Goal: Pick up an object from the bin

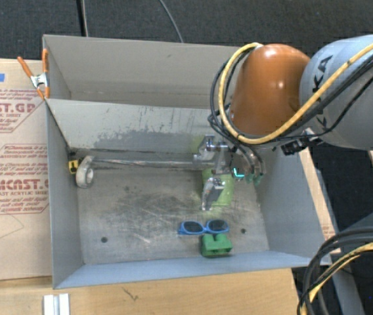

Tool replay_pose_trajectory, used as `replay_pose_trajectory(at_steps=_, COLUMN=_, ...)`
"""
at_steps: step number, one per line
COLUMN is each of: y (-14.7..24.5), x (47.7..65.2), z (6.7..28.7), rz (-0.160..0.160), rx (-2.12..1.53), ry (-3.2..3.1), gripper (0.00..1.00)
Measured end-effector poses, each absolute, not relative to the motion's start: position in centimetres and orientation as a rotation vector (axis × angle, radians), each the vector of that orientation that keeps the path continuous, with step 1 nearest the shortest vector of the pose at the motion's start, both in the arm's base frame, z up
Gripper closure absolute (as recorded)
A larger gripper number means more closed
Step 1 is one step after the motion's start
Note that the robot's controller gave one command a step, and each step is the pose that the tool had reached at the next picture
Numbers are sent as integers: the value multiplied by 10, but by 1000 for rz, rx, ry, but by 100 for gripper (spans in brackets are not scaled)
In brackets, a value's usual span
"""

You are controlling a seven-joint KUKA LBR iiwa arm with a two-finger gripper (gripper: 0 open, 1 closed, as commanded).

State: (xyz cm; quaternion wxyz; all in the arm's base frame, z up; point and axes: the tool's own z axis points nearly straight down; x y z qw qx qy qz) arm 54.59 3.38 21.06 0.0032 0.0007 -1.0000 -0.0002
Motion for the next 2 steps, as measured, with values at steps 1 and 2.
replay_pose_trajectory(at_steps=1, y=-25, x=526, z=84, rz=-1, rx=-277, ry=-3136, gripper=0)
replay_pose_trajectory(at_steps=2, y=1, x=485, z=226, rz=0, rx=73, ry=-3148, gripper=0)
